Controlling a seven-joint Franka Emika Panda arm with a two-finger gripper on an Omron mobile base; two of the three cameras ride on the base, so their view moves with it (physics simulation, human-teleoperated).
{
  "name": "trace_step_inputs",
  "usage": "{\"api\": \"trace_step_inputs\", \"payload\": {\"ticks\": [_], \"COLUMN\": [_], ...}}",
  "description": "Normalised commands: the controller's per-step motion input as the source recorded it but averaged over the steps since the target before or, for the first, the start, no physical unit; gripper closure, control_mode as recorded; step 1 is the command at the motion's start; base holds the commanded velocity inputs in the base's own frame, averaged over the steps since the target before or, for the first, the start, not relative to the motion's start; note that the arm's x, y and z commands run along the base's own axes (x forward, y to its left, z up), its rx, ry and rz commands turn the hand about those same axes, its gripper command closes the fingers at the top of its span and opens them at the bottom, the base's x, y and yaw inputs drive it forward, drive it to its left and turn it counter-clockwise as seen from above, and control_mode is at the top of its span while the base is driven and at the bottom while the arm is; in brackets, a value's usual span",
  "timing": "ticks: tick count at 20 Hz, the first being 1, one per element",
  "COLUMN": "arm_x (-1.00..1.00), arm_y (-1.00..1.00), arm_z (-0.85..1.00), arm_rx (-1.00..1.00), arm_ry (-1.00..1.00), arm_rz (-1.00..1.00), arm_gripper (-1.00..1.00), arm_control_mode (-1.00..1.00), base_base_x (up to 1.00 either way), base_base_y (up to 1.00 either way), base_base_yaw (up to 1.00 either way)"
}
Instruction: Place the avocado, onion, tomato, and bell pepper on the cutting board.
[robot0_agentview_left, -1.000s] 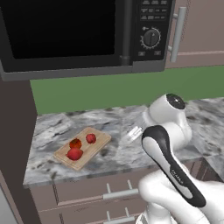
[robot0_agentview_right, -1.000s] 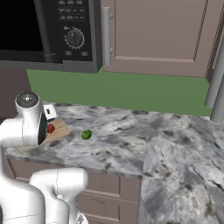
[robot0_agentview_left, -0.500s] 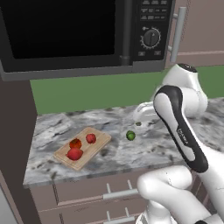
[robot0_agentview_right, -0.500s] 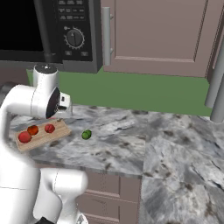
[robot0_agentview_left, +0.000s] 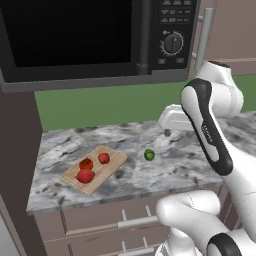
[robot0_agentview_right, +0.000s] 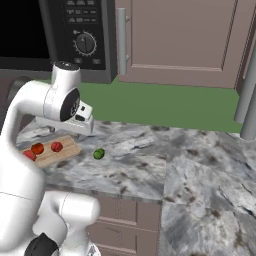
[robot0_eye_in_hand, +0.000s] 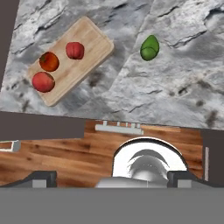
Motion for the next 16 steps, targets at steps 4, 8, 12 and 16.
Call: {"api": "trace_step_inputs", "payload": {"ticks": [4, 8, 12, 16], "arm_x": [0.05, 0.13, 0.06, 0.16], "arm_y": [0.00, 0.00, 0.00, 0.00], "arm_z": [-0.37, -0.45, -0.11, 0.00], "arm_rx": [-0.04, -0.08, -0.07, -0.03], "arm_ry": [0.00, 0.00, -0.03, 0.00], "arm_rz": [-0.05, -0.03, 0.00, 0.00], "arm_gripper": [-1.00, -1.00, -1.00, -1.00], "arm_control_mode": [-1.00, -1.00, -1.00, -1.00], "base_base_x": [0.00, 0.00, 0.00, 0.00], "base_base_y": [0.00, 0.00, 0.00, 0.00], "base_base_yaw": [0.00, 0.00, 0.00, 0.00]}}
